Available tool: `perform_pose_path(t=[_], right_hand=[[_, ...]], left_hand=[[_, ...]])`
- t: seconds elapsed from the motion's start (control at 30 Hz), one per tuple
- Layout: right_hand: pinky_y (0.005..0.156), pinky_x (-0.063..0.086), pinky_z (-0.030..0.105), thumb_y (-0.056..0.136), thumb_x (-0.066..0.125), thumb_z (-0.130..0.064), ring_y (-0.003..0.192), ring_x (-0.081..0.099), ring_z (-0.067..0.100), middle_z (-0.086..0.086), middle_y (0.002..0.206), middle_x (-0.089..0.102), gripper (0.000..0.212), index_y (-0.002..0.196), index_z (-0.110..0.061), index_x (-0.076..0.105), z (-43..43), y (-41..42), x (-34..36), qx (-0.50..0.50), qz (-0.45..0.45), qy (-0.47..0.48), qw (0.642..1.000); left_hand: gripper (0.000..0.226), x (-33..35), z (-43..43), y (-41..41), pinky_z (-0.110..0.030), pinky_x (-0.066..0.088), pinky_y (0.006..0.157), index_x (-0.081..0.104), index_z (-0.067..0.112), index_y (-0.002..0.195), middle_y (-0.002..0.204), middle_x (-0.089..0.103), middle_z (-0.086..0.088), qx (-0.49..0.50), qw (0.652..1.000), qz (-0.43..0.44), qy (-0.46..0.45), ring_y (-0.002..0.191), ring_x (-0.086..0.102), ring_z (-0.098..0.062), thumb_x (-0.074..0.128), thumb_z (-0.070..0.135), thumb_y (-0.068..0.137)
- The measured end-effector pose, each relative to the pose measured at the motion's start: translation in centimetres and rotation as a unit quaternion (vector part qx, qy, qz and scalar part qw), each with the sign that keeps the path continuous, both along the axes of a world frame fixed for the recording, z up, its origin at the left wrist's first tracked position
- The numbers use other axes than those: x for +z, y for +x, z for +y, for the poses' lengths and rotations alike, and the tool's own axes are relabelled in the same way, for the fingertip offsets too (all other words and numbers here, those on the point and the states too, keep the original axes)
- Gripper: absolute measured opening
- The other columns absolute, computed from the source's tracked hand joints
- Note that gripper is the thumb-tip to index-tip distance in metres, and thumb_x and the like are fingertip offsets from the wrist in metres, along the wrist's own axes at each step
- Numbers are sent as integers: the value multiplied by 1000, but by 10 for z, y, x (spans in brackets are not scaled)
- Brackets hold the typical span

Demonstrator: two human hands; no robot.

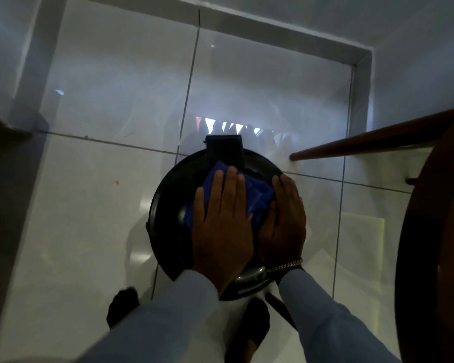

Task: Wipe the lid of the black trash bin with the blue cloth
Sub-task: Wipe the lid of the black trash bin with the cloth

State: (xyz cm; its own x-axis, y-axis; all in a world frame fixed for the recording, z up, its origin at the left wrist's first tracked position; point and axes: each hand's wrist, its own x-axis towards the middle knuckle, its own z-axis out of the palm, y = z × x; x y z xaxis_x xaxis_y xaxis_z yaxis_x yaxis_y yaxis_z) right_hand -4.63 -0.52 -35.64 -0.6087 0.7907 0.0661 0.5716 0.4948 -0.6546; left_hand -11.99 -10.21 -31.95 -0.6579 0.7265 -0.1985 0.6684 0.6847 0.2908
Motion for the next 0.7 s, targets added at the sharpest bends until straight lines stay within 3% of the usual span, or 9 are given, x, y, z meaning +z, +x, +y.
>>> perform_pose_path(t=[0.07,0.13,0.23,0.3,0.4,0.47,0.53,0.7], right_hand=[[117,27,39,93,36,-19,138,37,24,10,143,45,43,134,-9,45,-1,0,-1,3,1,2,1000],[117,28,40,94,38,-17,138,37,25,13,143,46,42,134,-9,46,-2,-1,0,-1,-2,7,1000],[117,29,41,95,37,-20,138,37,25,14,143,47,43,135,-8,45,-4,-3,2,-5,0,16,1000],[117,30,46,95,35,-21,138,38,27,16,142,48,44,135,-6,45,-4,-2,3,-5,6,13,1000],[113,33,55,94,35,-18,135,42,32,20,138,52,43,132,-1,47,-4,-3,2,-28,24,-8,999],[112,34,55,93,32,-19,135,41,33,21,138,52,45,132,-1,48,-4,-5,3,-35,31,-12,999],[113,34,54,93,33,-14,136,40,33,21,139,50,44,132,-2,47,-5,-4,4,-23,28,5,999],[113,33,52,92,36,-15,136,40,30,17,141,49,43,133,-8,46,-6,-5,7,-41,16,1,999]], left_hand=[[65,-6,-16,-21,-56,29,115,23,9,151,159,27,-13,-115,993,22,5,148,23,-32,31,43,96],[65,-9,-21,-46,-55,28,116,22,10,151,160,25,-11,-151,988,16,15,149,21,-30,31,43,96],[66,-2,6,-42,-54,20,120,17,8,152,161,20,-13,3,1000,-5,15,150,15,-30,25,41,95],[68,2,30,-27,-54,16,121,19,8,151,161,21,-14,39,999,-7,5,150,14,-31,19,41,93],[66,-2,31,-43,-53,17,120,31,12,149,159,31,-9,-122,992,-8,30,149,21,-29,23,41,90],[62,-9,12,-71,-51,19,120,33,15,148,158,32,-6,-287,956,26,45,149,22,-27,29,40,92],[59,-13,-12,-91,-50,18,120,32,16,149,159,30,-4,-378,923,48,56,149,20,-25,31,37,94],[63,-6,-76,-52,-54,19,118,32,12,149,161,26,-4,-320,943,-8,89,151,14,-24,39,41,93]])
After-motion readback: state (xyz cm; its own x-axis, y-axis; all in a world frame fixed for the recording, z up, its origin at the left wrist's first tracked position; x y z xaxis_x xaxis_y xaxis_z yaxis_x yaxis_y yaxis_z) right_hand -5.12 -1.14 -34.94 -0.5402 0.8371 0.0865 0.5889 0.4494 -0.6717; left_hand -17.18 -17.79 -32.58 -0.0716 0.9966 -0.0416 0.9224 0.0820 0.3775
